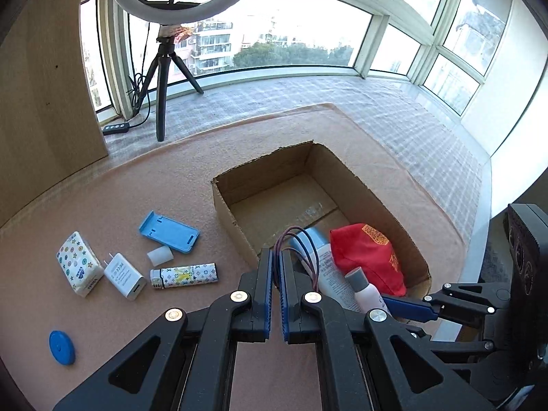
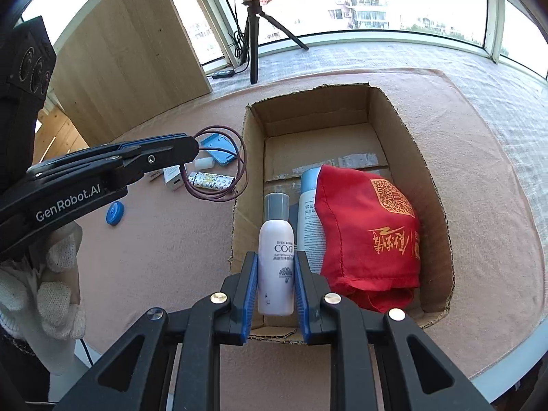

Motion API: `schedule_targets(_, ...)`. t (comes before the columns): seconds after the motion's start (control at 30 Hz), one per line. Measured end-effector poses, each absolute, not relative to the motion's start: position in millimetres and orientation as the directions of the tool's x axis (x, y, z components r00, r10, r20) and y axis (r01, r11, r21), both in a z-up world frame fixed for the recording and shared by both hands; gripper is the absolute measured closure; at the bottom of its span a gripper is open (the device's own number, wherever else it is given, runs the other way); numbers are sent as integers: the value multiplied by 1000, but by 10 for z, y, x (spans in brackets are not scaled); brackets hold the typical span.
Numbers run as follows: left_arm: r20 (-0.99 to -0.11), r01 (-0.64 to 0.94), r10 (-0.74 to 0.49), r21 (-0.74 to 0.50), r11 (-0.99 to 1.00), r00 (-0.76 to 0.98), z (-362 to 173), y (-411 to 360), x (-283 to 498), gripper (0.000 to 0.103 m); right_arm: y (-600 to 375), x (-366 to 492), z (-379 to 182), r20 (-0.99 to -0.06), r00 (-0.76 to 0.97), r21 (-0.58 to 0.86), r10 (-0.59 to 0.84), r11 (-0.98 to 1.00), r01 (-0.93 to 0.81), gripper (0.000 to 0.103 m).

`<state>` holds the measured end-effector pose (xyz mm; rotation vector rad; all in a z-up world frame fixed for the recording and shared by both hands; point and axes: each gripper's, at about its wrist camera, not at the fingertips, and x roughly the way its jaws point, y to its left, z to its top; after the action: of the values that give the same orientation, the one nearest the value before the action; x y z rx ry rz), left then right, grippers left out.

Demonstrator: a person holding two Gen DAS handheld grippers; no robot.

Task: Organize objects
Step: 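Carry the band and bottle into the box and open both grippers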

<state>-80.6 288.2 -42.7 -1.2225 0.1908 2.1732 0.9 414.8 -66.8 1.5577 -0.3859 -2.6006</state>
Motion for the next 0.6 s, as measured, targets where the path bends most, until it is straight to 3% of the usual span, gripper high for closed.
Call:
schedule_targets(0.1, -814, -598, 455, -172, -783, -362, -449, 3016, -831, 99, 4194, 9, -660, -852, -482, 263, -205, -963, -54, 82)
schedule_targets(0.17, -817, -594, 448, -167, -787, -363, -462, 3045, -843, 98, 4218, 16, -646, -845, -490, 277, -215, -959, -56, 66)
schedule_targets(0.23, -819, -582, 447, -177, -794, -359, -472, 3025, -861, 91, 4228, 15, -622, -837, -502, 283, -218, -957, -57, 59)
schedule_targets(0.37, -823, -540, 437, -195, -819, -364, -487, 2831, -909, 79, 4174, -8, -599, -835, -504, 285, -221, -957, -53, 59)
schedule_targets(0.43, -825, -511, 423, -196, -837, -375, -504, 2669, -930, 66, 4119, -29, -594, -832, -508, 287, -224, -957, -48, 58)
schedule_targets(0.6, -841, -435, 383, -201, -877, -383, -611, 2153, -949, 59, 3924, -90, -602, -820, -518, 313, -244, -949, -48, 58)
